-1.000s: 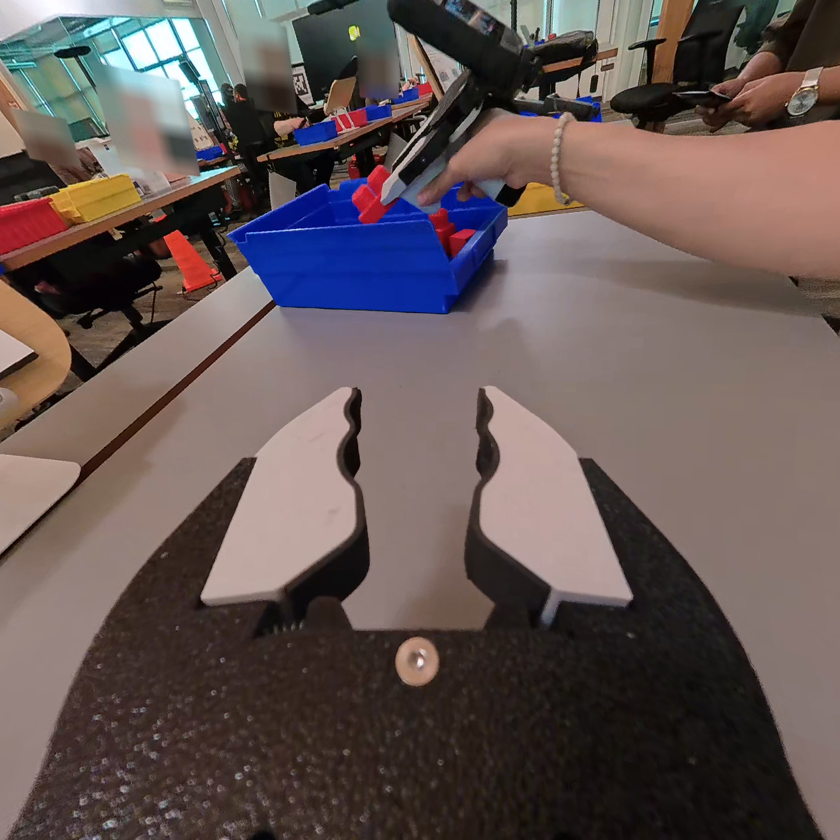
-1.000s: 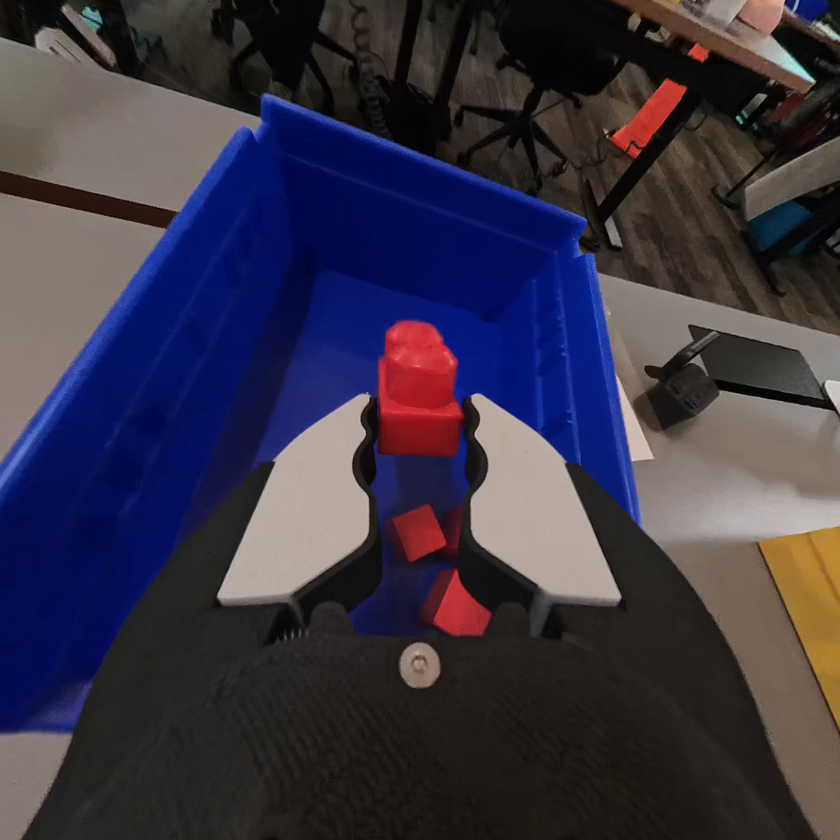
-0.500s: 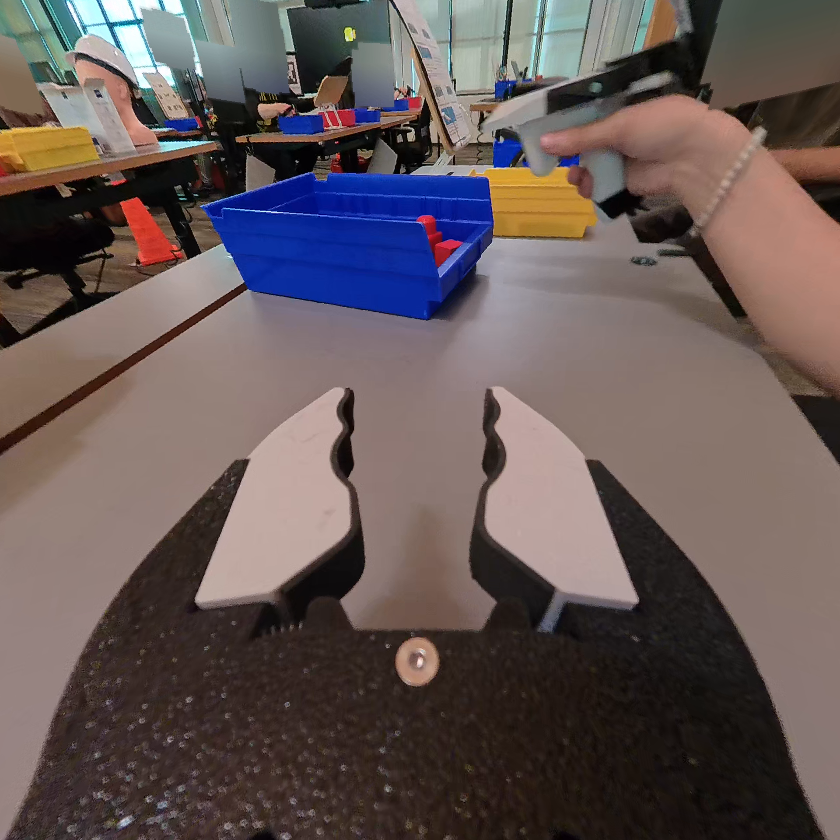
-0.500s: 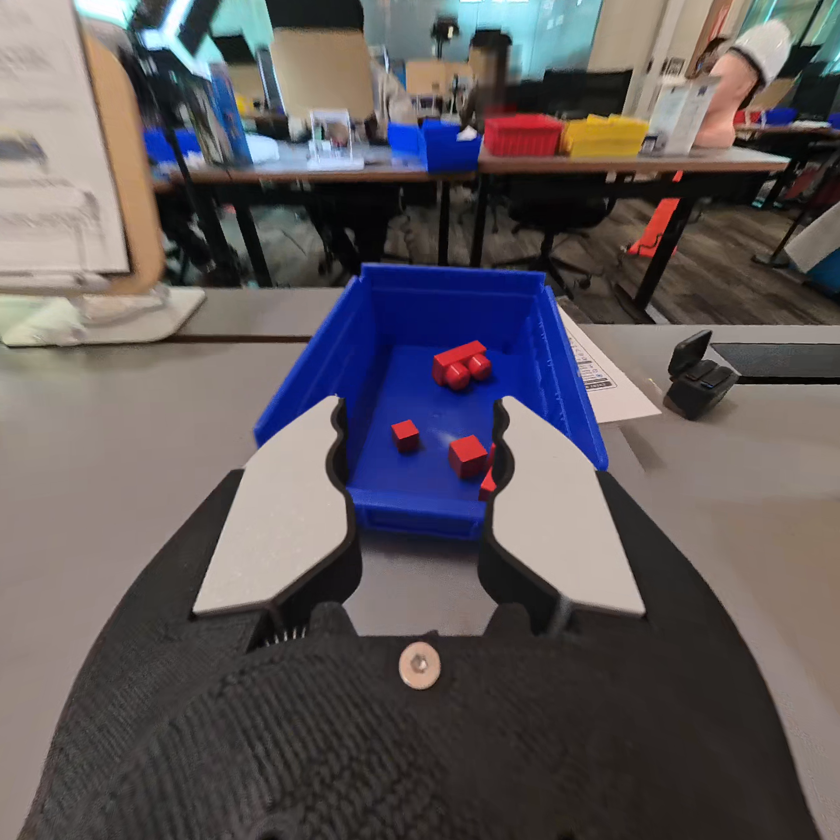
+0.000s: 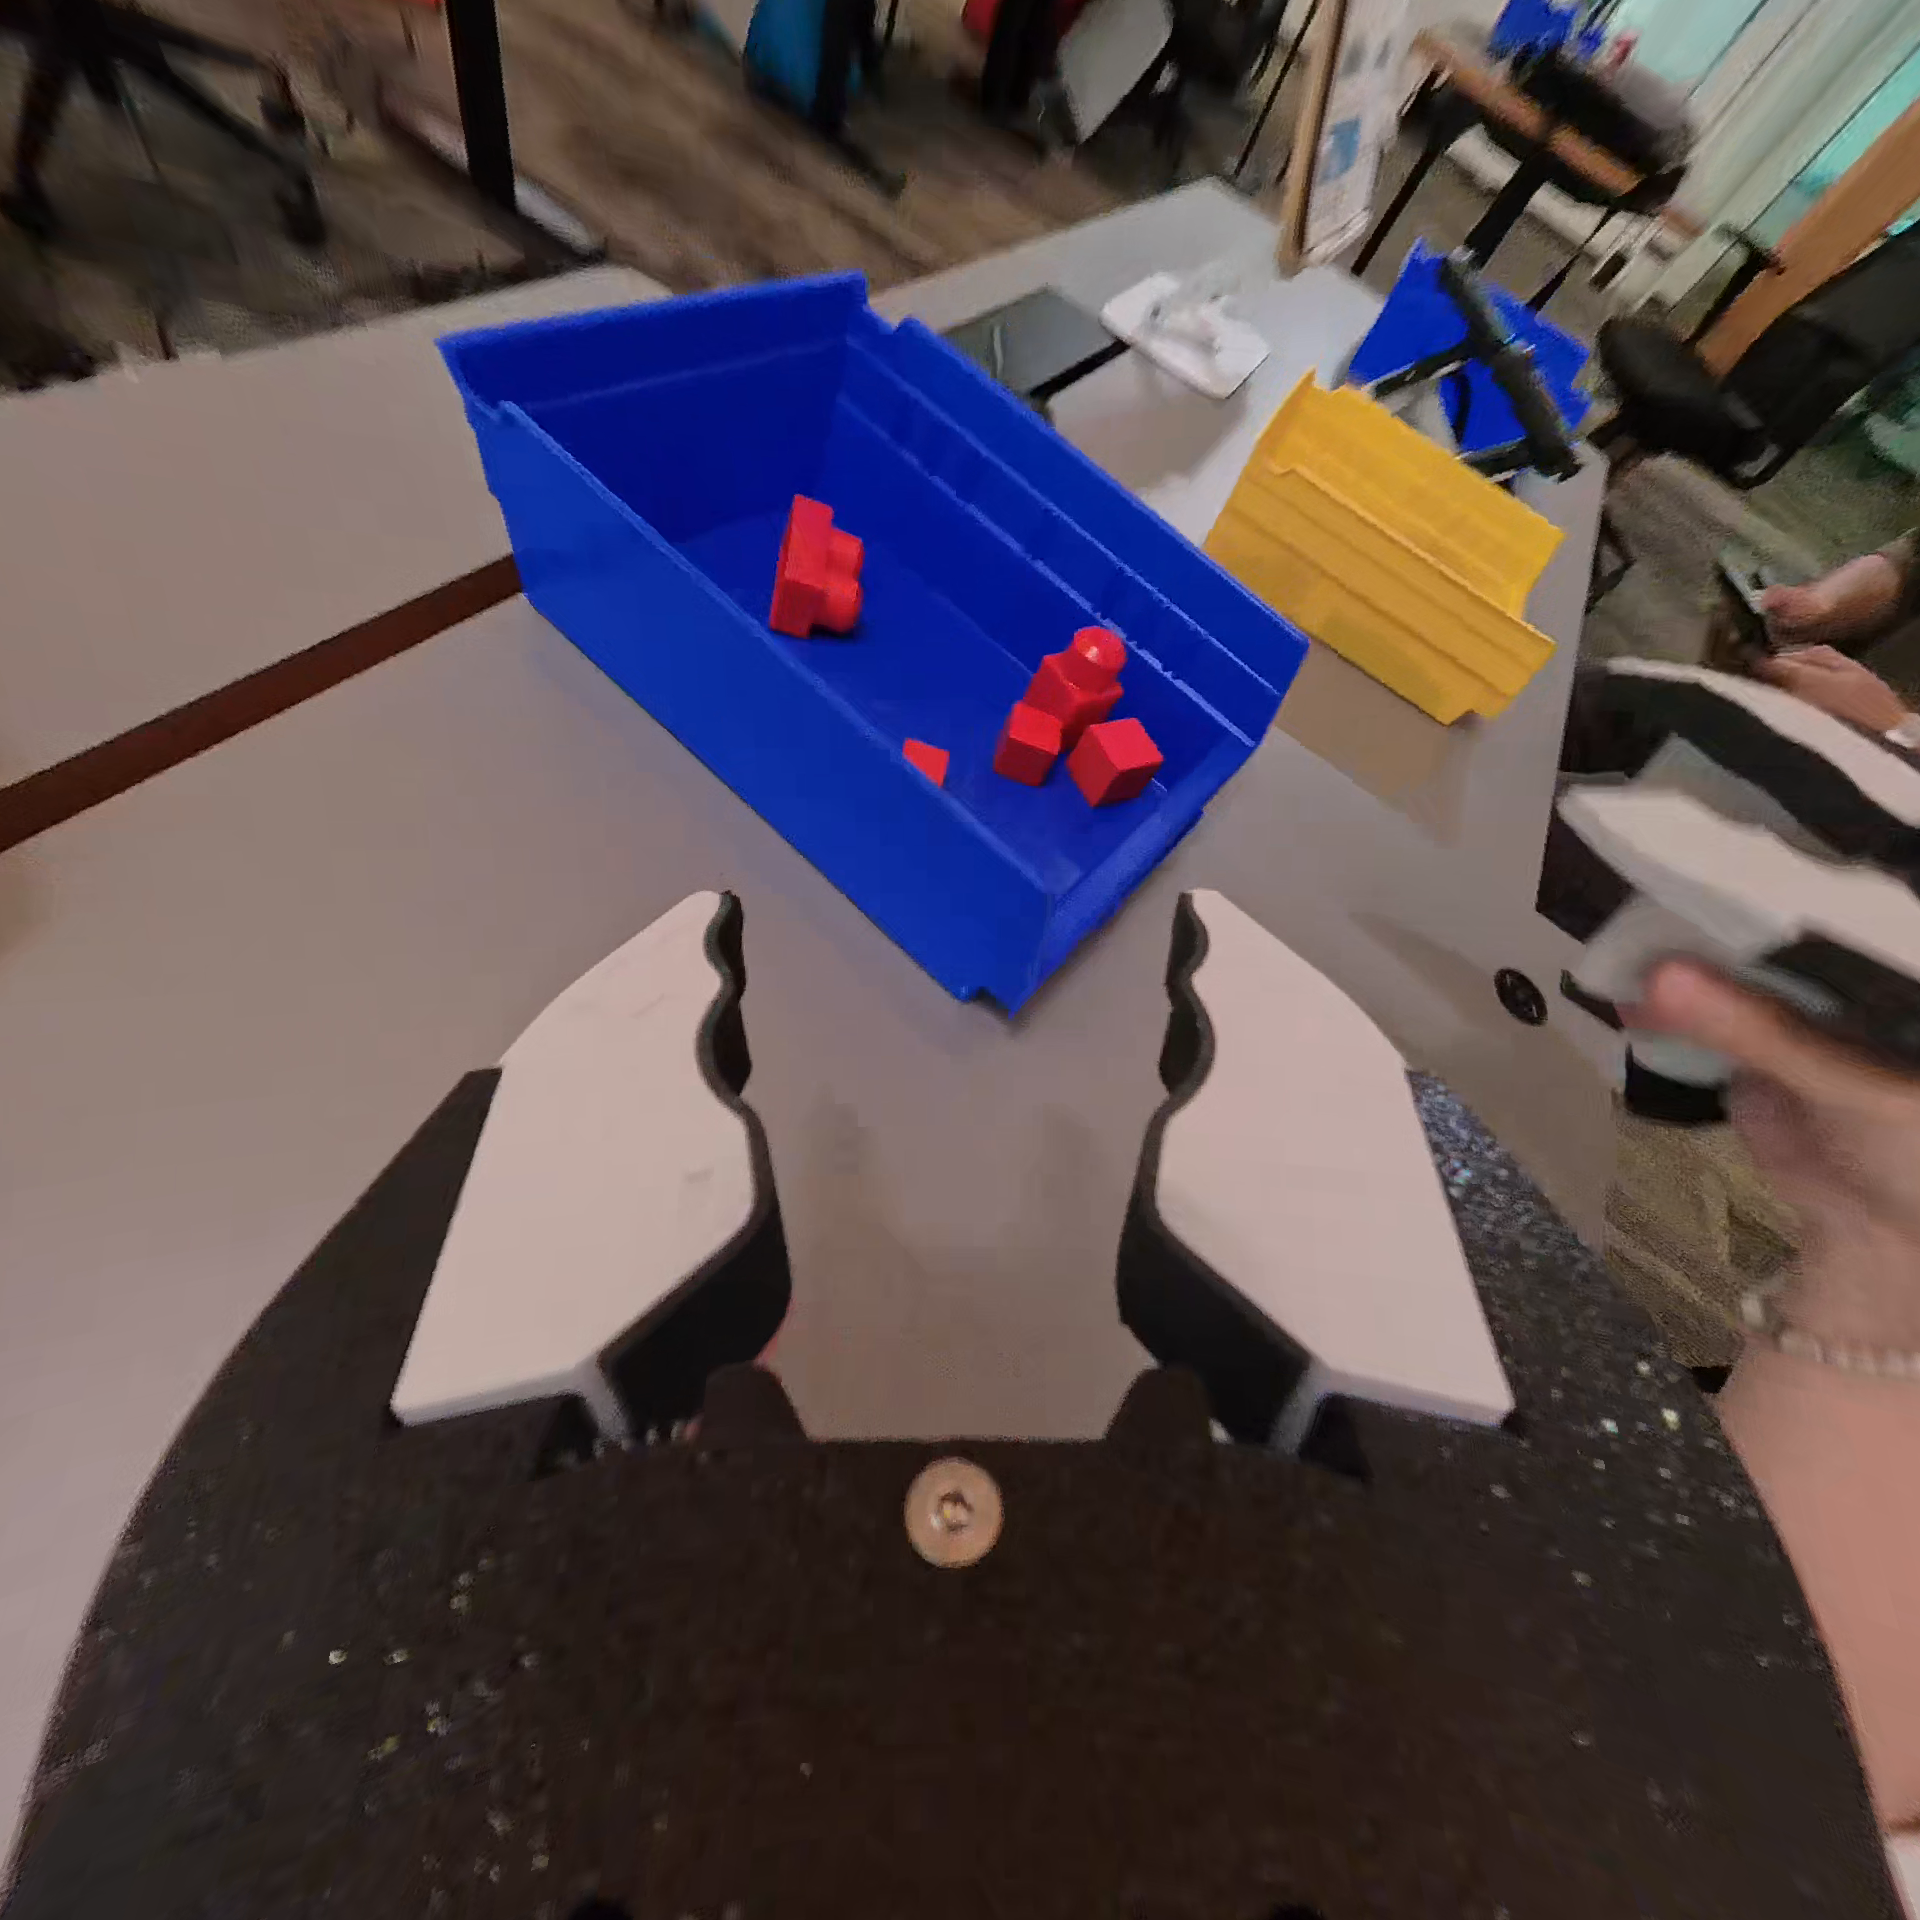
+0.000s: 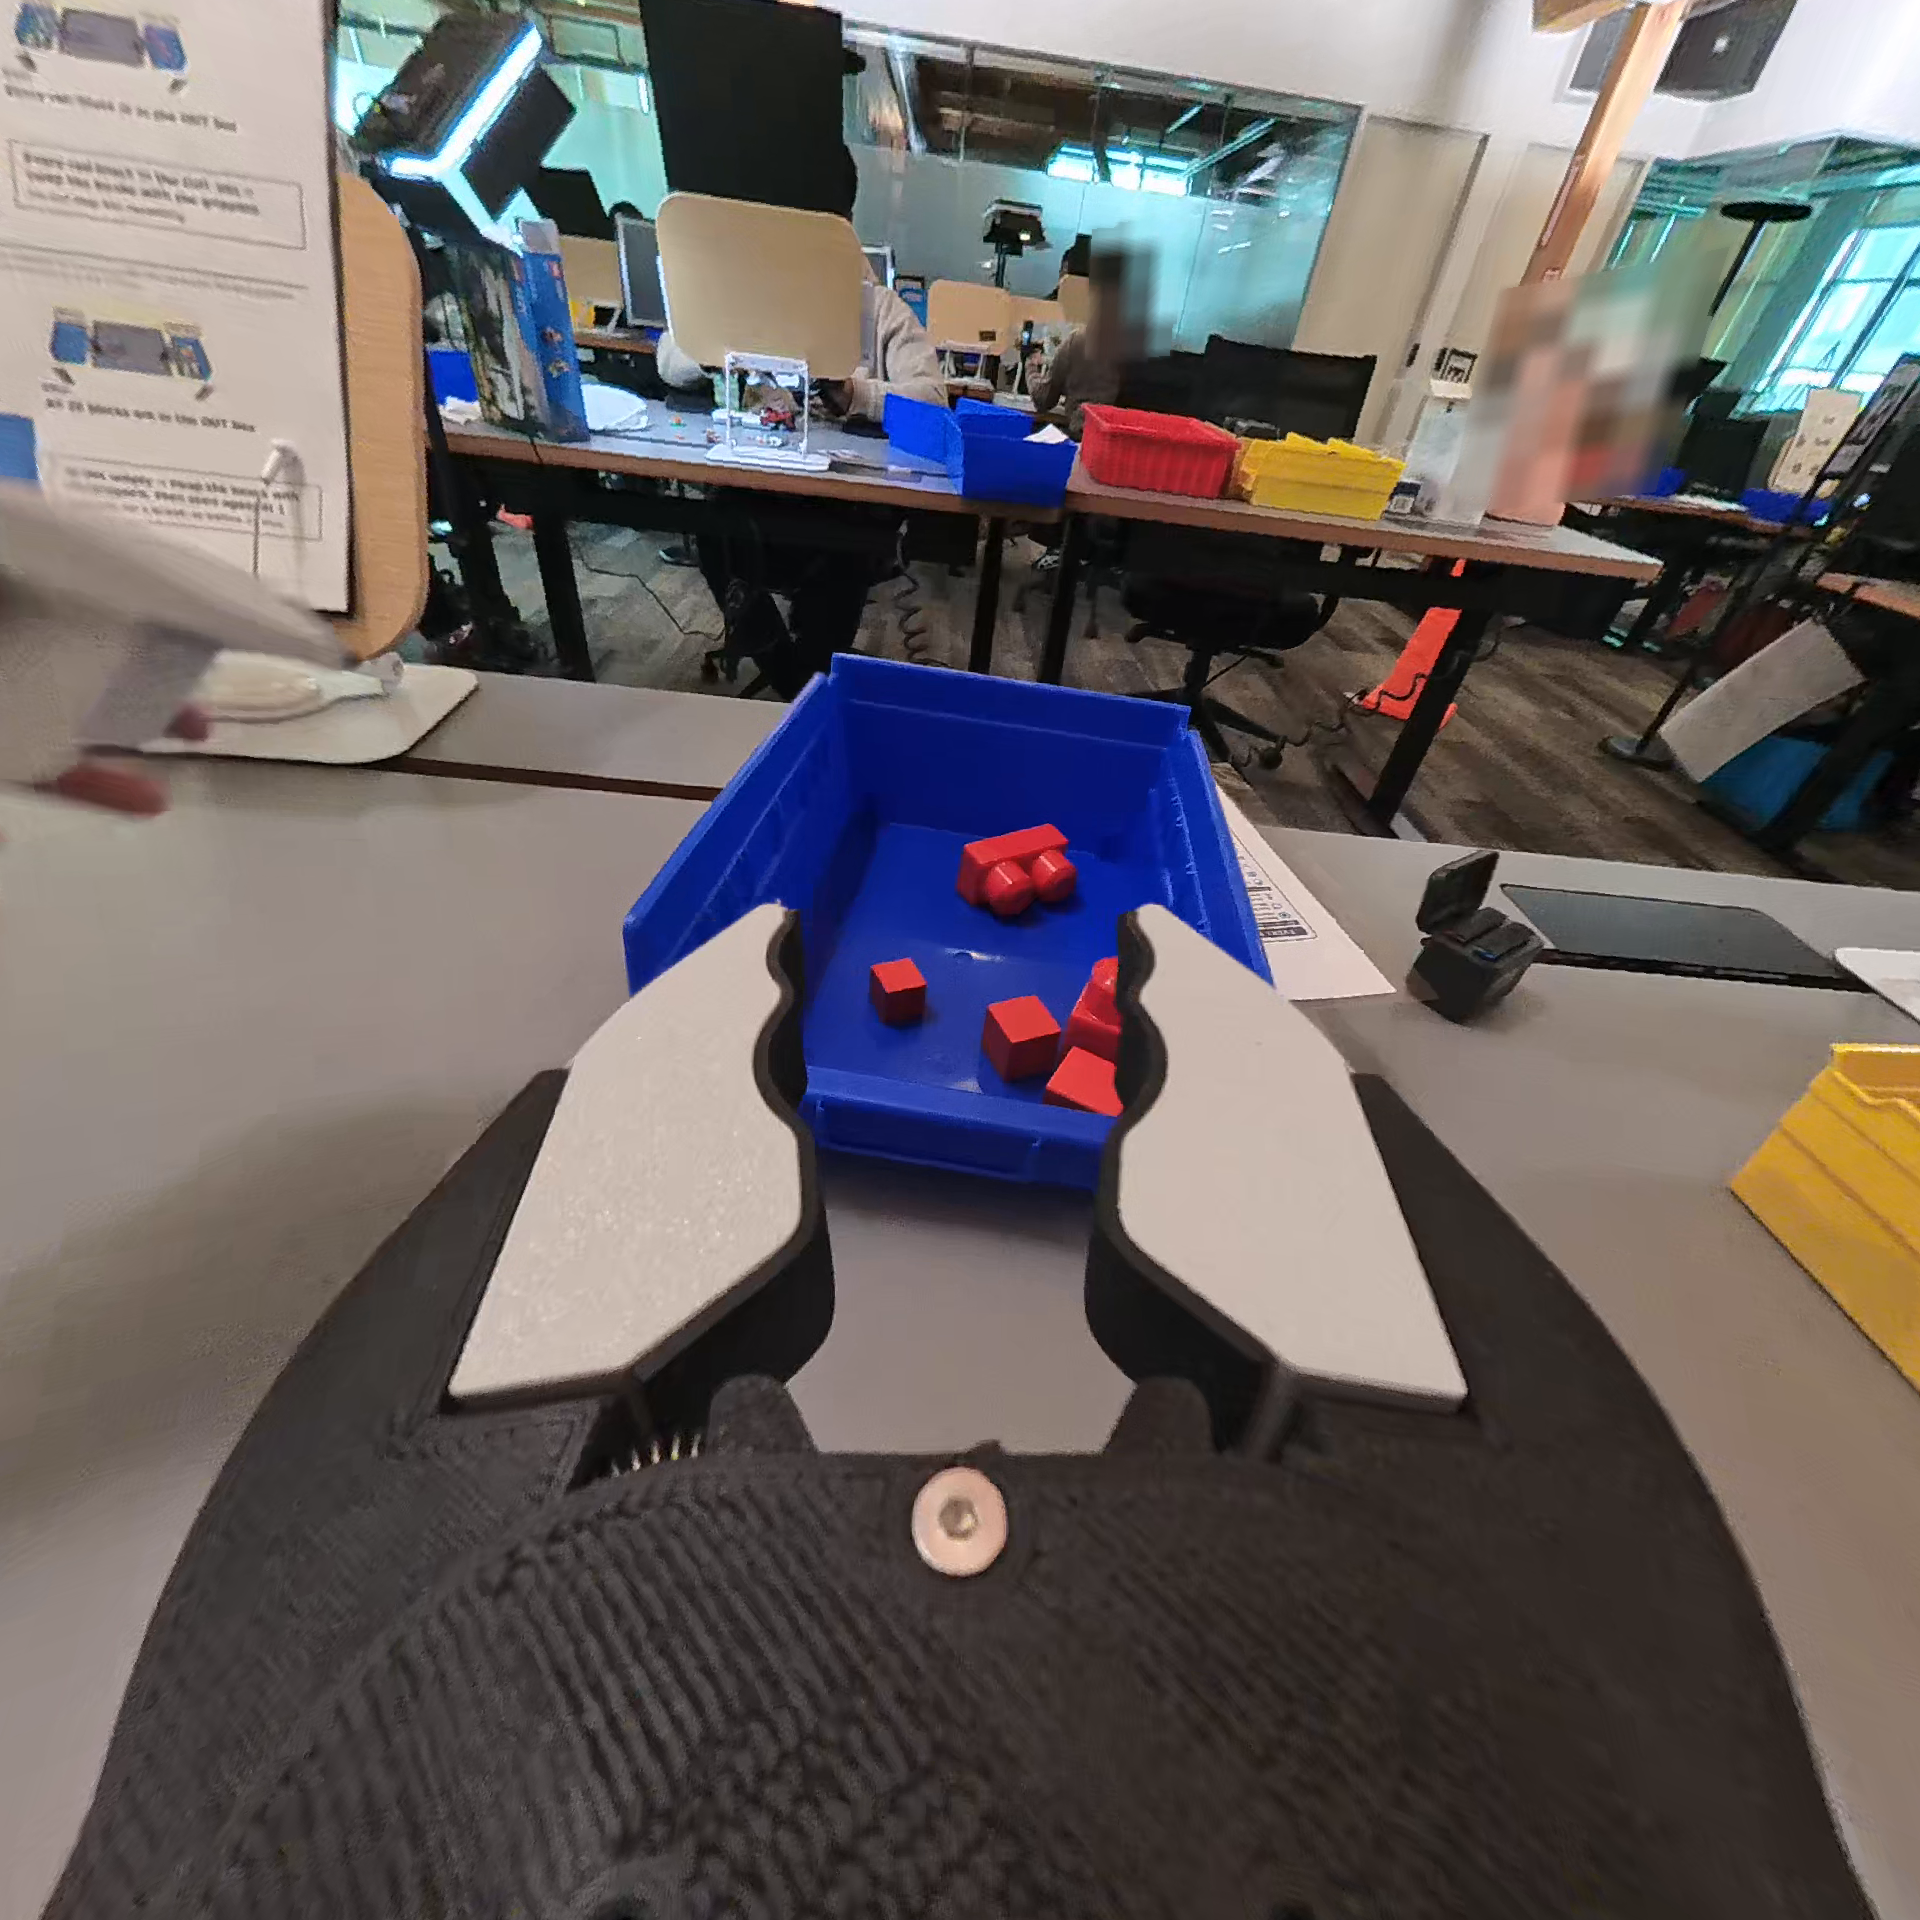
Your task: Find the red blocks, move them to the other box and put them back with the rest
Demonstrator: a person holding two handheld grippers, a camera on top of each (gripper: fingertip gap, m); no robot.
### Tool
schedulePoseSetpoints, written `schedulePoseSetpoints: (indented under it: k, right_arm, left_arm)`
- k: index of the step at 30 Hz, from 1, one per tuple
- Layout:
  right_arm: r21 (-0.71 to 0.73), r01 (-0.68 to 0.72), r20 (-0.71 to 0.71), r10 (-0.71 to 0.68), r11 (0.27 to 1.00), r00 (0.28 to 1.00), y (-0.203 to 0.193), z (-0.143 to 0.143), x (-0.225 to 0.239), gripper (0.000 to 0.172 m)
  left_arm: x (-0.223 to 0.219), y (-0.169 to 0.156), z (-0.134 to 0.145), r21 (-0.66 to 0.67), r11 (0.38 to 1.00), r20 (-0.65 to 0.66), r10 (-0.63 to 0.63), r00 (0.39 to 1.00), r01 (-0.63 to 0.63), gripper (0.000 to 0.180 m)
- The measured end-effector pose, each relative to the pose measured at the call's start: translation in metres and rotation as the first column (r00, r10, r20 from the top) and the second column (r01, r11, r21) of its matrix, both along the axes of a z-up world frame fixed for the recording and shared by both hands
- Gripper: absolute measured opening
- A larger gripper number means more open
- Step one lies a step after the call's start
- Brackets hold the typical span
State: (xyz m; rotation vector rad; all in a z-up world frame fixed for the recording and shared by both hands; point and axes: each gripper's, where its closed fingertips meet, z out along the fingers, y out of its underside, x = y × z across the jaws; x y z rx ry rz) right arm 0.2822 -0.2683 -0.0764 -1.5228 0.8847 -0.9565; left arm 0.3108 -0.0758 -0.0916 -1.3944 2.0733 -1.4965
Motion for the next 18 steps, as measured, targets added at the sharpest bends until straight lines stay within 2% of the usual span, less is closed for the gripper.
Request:
schedulePoseSetpoints:
  k: [2,5,9,13,18]
  right_arm:
    - [-0.032,0.005,-0.005,-0.005,0.999,1.0,0.0,-0.003,0.001,0.058]
    - [-0.05,-0.018,-0.019,0.017,0.999,1.0,0.002,-0.01,0.002,0.058]
    - [-0.032,-0.034,-0.043,0.033,0.999,0.999,-0.001,-0.015,0.003,0.057]
    - [-0.03,-0.035,-0.034,0.034,0.999,0.999,-0.004,-0.014,0.003,0.056]
    - [-0.028,-0.088,-0.048,0.086,0.996,0.995,0.005,-0.019,0.003,0.056]
  left_arm:
    - [0.029,-0.02,-0.004,0.058,0.998,-0.081,0.015,0.997,-0.011,0.083]
    - [0.075,-0.036,-0.02,0.164,0.983,-0.19,0.118,0.975,-0.087,0.086]
    - [0.12,-0.036,-0.055,0.323,0.928,-0.297,0.286,0.911,-0.186,0.085]
    - [0.143,-0.023,-0.09,0.446,0.861,-0.361,0.424,0.83,-0.245,0.076]
    - [0.149,-0.029,-0.131,0.491,0.837,-0.446,0.479,0.756,-0.241,0.069]
